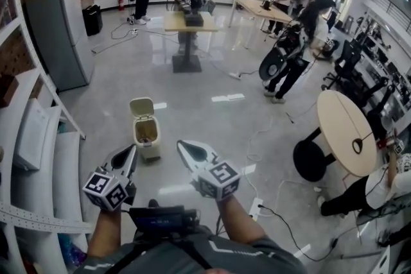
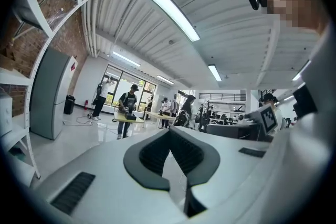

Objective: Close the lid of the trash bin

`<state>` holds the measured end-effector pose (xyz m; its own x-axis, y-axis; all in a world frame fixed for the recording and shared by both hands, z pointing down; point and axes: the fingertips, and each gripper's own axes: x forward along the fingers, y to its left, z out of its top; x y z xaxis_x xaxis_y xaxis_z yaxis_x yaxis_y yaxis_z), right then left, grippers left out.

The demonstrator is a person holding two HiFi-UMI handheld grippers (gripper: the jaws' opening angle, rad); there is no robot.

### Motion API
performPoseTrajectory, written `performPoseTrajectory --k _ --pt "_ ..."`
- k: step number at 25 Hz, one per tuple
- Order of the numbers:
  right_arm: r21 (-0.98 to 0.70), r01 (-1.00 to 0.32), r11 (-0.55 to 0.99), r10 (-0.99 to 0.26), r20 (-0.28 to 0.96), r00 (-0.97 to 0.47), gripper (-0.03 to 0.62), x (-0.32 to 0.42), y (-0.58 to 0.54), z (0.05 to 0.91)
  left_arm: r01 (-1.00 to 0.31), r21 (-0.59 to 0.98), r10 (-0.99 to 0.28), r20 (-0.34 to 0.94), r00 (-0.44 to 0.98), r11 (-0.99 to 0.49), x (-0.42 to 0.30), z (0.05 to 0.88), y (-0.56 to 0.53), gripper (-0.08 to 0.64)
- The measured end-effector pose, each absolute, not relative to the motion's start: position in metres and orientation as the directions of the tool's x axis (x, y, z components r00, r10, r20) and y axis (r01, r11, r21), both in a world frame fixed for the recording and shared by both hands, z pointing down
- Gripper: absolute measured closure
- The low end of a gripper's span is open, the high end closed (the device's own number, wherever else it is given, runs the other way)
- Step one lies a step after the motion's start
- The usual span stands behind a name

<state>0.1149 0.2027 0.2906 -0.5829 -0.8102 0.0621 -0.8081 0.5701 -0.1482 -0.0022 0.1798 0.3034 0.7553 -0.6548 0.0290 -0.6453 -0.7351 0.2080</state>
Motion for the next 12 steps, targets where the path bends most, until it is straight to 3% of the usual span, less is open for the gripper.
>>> performPoseTrajectory --k 12 --pt "-0.138 -0.853 0.503 -0.852 0.086 -0.517 0.581 0.085 0.082 0.291 -0.599 0.197 -0.606 0.027 0.795 -0.776 -0.036 0.298 0.05 0.568"
